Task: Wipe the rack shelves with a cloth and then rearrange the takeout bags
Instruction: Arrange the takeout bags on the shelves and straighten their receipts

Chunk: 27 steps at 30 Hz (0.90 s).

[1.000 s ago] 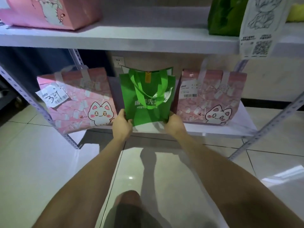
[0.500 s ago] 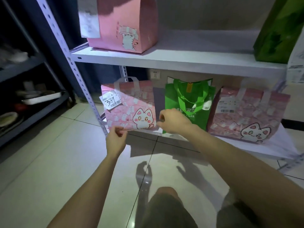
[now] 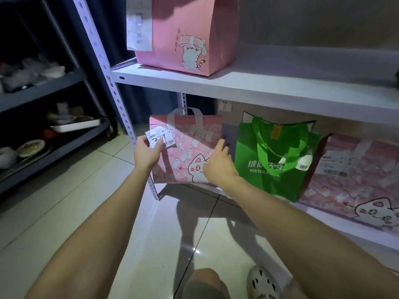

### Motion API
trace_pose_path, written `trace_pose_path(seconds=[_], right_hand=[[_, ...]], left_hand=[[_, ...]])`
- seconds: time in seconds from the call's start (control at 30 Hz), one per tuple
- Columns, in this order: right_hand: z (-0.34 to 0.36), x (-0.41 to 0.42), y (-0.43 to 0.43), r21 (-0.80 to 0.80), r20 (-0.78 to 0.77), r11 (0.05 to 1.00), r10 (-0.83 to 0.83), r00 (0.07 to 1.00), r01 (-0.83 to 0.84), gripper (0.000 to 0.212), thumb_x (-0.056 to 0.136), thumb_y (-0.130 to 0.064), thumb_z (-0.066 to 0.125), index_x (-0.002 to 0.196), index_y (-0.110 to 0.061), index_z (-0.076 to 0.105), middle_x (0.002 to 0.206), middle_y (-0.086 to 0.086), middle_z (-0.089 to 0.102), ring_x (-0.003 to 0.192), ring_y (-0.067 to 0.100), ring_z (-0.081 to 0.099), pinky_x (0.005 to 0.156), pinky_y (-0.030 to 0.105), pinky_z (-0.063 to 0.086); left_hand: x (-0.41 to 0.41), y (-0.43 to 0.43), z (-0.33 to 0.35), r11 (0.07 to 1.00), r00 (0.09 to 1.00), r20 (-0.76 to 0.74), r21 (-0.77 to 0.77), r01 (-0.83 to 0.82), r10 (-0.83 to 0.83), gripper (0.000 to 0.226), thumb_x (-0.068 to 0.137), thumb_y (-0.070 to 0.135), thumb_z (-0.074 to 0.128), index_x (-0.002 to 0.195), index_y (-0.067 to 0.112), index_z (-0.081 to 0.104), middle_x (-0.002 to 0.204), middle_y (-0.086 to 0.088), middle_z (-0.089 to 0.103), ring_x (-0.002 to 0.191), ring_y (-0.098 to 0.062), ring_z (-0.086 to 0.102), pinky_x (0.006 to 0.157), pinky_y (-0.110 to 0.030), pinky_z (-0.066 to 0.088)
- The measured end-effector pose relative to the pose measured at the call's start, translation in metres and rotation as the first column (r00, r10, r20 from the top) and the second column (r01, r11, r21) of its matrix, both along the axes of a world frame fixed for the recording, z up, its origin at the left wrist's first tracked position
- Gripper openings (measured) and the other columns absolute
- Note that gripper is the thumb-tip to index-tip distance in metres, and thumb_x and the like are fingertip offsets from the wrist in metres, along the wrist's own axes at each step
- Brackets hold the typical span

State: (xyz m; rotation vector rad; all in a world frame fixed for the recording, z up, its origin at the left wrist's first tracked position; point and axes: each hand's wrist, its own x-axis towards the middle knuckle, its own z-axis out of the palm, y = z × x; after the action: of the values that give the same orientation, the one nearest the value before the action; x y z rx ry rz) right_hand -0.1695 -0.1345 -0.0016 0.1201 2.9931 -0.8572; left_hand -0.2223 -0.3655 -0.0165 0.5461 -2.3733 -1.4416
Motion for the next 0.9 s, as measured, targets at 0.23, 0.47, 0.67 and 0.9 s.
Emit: trace_pose_path(seconds=[0.23, 0.47, 0.67, 0.9], right_hand=[[0.011, -0.009, -0.005, -0.23, 0.007, 0.969, -0.094, 0.996, 0.093, 0.033, 0.099, -0.008, 0.055, 0.131, -0.008, 0.053, 0.124, 0.015, 0.066, 0.106, 0.038, 0.066, 0.086, 0.047, 0.059], [0.068, 0.064, -0.015, -0.261, -0.243, 0.957, 0.061, 0.968, -0.126, 0.017, 0.104, -0.027, 0.053, 0.119, -0.017, 0.053, 0.107, 0.006, 0.073, 0.09, 0.028, 0.069, 0.077, 0.051, 0.06], [0.133, 0.16, 0.021, -0.278, -0.49, 0.944, 0.021, 0.872, -0.179, 0.01, 0.107, -0.036, 0.056, 0.109, -0.03, 0.048, 0.089, -0.005, 0.076, 0.062, 0.015, 0.073, 0.056, 0.047, 0.062], [0.27, 0.193, 0.114, -0.198, -0.791, 0.979, -0.184, 0.583, 0.039, 0.012, 0.105, -0.029, 0.06, 0.109, -0.035, 0.051, 0.089, -0.021, 0.071, 0.073, 0.005, 0.072, 0.057, 0.039, 0.063]], left_hand=[[0.044, -0.028, 0.0, 0.997, 0.998, -0.06, 0.069, 0.028, -0.024, 0.017, 0.104, 0.037, 0.058, 0.117, 0.028, 0.065, 0.115, 0.001, 0.078, 0.105, -0.027, 0.075, 0.095, -0.054, 0.061], [0.116, -0.056, 0.044, 0.987, 0.969, -0.246, 0.156, 0.026, 0.013, 0.014, 0.096, 0.048, 0.059, 0.107, 0.043, 0.065, 0.107, 0.009, 0.081, 0.094, -0.021, 0.081, 0.08, -0.052, 0.066], [0.145, -0.023, 0.123, 0.941, 0.891, -0.443, 0.246, 0.233, -0.105, 0.01, 0.103, 0.029, 0.062, 0.108, 0.03, 0.071, 0.105, 0.008, 0.083, 0.087, -0.015, 0.082, 0.062, -0.03, 0.064], [0.142, 0.083, 0.245, 0.817, 0.677, -0.663, 0.169, 0.551, -0.32, 0.009, 0.109, 0.029, 0.062, 0.115, 0.029, 0.07, 0.103, 0.005, 0.084, 0.085, -0.017, 0.083, 0.062, -0.027, 0.064]])
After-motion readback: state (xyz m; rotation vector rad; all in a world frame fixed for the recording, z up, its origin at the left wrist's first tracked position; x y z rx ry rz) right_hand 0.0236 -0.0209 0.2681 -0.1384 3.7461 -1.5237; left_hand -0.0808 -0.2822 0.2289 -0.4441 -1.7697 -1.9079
